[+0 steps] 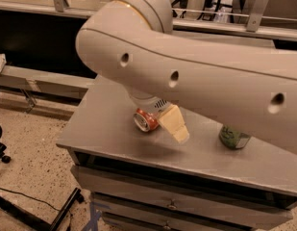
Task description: Place coke can upright
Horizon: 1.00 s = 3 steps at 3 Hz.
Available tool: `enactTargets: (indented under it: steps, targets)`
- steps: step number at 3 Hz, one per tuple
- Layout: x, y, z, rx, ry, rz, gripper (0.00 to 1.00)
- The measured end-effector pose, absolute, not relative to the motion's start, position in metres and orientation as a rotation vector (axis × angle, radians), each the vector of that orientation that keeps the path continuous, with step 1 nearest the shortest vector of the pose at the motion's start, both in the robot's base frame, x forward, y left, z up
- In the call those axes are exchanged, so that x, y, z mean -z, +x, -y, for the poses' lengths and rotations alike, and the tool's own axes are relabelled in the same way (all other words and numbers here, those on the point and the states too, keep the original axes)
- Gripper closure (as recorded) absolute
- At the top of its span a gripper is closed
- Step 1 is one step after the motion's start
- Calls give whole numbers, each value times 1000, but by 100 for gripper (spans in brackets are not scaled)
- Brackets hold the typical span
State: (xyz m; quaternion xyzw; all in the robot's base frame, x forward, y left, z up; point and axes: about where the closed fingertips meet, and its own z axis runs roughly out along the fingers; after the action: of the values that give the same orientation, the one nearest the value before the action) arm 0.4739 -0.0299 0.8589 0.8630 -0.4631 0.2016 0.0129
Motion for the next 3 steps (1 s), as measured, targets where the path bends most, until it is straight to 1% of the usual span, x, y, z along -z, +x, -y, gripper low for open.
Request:
enactTargets:
  steps: [1, 3]
  targets:
    - [-854, 466, 31, -643, 2720, 1286, 0]
    - [-851, 458, 9, -649, 2777, 1107, 0]
